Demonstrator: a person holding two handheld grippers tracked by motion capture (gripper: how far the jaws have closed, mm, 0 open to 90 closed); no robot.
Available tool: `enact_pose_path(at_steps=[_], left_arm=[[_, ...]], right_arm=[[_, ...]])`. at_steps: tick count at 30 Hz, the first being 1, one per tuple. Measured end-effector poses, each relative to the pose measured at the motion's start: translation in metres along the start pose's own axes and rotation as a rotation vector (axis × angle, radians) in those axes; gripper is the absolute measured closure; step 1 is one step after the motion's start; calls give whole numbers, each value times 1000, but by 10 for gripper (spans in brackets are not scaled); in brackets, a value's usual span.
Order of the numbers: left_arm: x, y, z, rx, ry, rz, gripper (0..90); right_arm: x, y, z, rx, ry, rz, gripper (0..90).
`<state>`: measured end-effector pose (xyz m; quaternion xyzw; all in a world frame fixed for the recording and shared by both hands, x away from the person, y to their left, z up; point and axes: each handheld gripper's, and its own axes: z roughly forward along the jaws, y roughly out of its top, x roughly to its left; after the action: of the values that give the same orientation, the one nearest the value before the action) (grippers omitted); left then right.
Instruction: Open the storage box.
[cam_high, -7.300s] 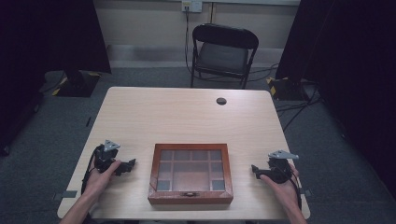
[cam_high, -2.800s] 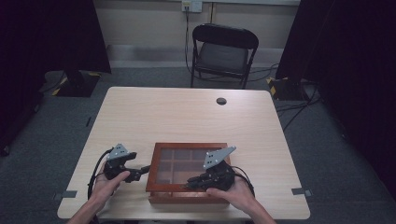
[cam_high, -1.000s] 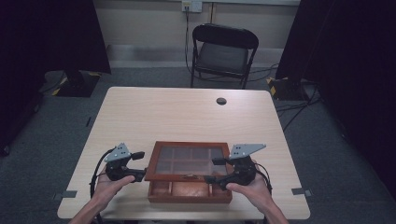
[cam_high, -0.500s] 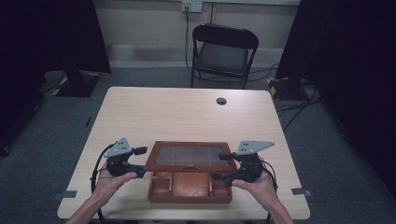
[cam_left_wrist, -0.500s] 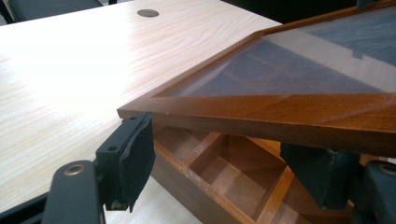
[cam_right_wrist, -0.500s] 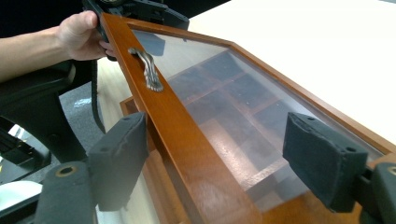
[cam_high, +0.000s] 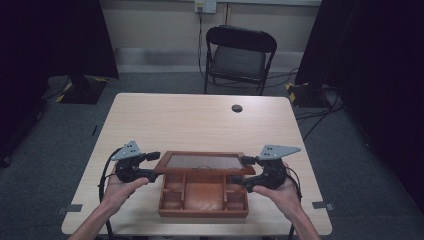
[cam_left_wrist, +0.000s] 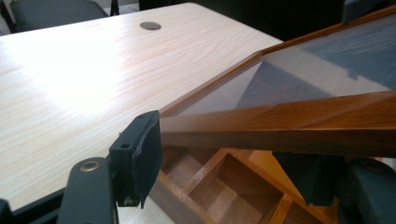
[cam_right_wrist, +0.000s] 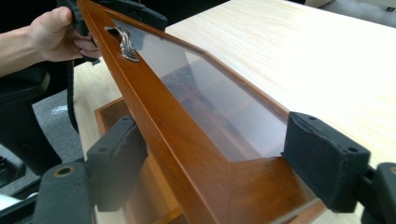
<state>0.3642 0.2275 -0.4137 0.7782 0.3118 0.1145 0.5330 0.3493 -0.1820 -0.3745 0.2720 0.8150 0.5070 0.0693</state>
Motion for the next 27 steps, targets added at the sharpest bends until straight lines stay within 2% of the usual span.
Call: enact_pose_path(at_steps=[4, 5, 10, 13, 14, 18, 21, 27], left_arm=[[0, 2, 2, -3, -7, -8, 340], [1, 3, 4, -2, -7, -16, 342], [2, 9, 6, 9, -3, -7, 347], [4, 13, 7, 16, 0, 7, 357], [6, 14, 8, 10, -3, -3, 367], [9, 16, 12, 23, -6, -12, 360], [11, 20, 15, 28, 5, -12, 333], [16, 23, 21, 8, 7, -29, 366]], right_arm=[[-4, 0, -1, -1, -17, 4, 221], [-8, -1, -1, -6, -27, 19, 226], [-16, -1, 0, -21, -44, 36, 242], [-21, -1, 0, -47, -49, 51, 286], [-24, -1, 1, -59, -49, 50, 331], [-26, 0, 3, -73, -49, 59, 373], [-27, 2, 4, -77, -51, 63, 377], [-33, 11, 5, -100, -65, 75, 396]])
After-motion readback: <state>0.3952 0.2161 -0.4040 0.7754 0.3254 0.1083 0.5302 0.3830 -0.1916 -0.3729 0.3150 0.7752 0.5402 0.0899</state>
